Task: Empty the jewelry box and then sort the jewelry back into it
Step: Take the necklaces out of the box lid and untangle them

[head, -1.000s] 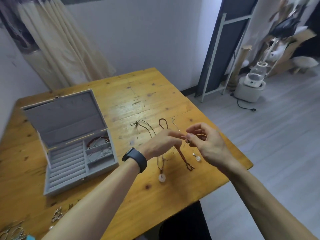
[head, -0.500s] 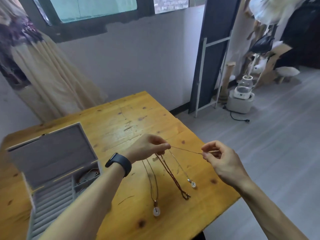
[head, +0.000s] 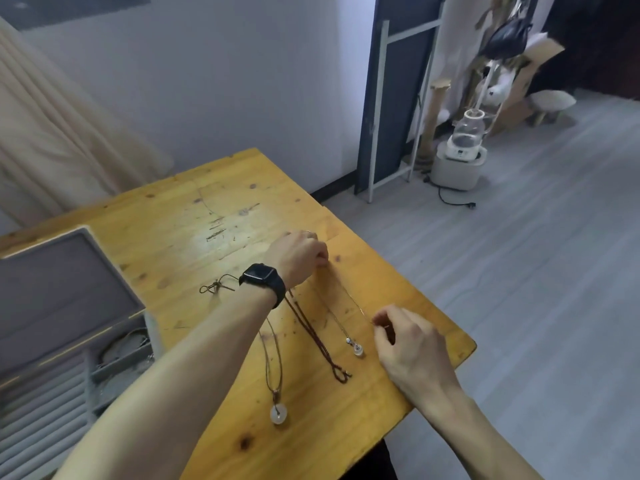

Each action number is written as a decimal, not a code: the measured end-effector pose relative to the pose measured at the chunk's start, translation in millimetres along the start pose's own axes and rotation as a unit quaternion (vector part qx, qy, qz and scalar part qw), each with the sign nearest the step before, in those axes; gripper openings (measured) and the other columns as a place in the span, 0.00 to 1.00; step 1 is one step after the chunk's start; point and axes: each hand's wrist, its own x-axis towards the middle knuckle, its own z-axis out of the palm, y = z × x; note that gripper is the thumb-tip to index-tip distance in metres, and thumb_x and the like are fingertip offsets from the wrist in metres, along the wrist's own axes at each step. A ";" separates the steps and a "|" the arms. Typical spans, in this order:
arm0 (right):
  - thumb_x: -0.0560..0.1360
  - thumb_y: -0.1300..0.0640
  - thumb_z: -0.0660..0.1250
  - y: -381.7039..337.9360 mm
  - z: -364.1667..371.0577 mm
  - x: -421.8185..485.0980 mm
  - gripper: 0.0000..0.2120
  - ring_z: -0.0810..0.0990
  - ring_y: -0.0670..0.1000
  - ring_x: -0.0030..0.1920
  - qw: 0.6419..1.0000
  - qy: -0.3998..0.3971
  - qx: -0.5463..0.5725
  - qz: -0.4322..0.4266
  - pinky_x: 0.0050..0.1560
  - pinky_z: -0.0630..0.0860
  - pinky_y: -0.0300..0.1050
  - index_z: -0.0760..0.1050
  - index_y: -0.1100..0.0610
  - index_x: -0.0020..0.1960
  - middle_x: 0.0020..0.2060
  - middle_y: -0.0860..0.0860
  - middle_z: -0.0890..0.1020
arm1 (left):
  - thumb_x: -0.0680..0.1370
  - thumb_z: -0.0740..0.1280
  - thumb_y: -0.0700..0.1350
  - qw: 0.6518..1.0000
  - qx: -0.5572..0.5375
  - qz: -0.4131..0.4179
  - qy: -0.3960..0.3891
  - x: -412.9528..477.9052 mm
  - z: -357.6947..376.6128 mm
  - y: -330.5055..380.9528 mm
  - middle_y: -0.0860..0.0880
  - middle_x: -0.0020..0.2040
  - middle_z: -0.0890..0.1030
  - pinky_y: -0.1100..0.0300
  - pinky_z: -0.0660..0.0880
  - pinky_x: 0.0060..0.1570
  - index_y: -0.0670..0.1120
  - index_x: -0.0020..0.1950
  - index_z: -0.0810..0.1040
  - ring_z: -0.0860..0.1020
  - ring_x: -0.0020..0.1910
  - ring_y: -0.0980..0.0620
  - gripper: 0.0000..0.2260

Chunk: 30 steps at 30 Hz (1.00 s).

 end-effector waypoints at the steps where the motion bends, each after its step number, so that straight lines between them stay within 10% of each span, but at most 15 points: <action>1: 0.75 0.60 0.69 0.1 0.3 0.2 0.04 0.79 0.48 0.41 1.000 -0.002 -0.009 -0.007 0.40 0.78 0.43 0.79 0.52 0.47 0.40 0.45 0.81 | 0.83 0.63 0.49 1.000 0.001 0.004 0.004 0.8 3.6 -0.7 0.50 0.55 0.81 0.62 0.67 0.47 0.50 0.60 0.82 0.77 0.53 0.50 0.11; 20: 0.76 0.52 0.67 -64.9 34.4 -72.2 0.12 0.75 0.50 0.53 0.978 -0.027 0.012 -0.207 0.49 0.78 0.43 0.81 0.51 0.58 0.53 0.46 0.81 | 0.82 0.60 0.53 0.972 -0.017 -0.226 0.056 -103.7 -8.0 -38.0 0.49 0.71 0.72 0.52 0.76 0.54 0.54 0.70 0.73 0.72 0.66 0.48 0.17; 24: 0.77 0.49 0.65 -77.0 54.2 -91.9 0.15 0.75 0.50 0.55 0.964 -0.079 -0.015 -0.255 0.47 0.79 0.44 0.80 0.51 0.62 0.58 0.47 0.81 | 0.84 0.51 0.59 0.963 -0.050 -0.256 -0.070 -126.9 10.4 -38.0 0.48 0.82 0.53 0.48 0.59 0.75 0.50 0.81 0.56 0.57 0.79 0.45 0.27; 30: 0.77 0.52 0.66 -62.2 50.1 -91.4 0.15 0.76 0.53 0.55 0.973 -0.059 -0.039 -0.221 0.48 0.80 0.48 0.82 0.55 0.60 0.57 0.50 0.83 | 0.85 0.46 0.57 0.964 -0.088 -0.237 -0.083 -119.7 33.4 -37.2 0.45 0.82 0.44 0.50 0.43 0.78 0.44 0.82 0.46 0.44 0.81 0.47 0.29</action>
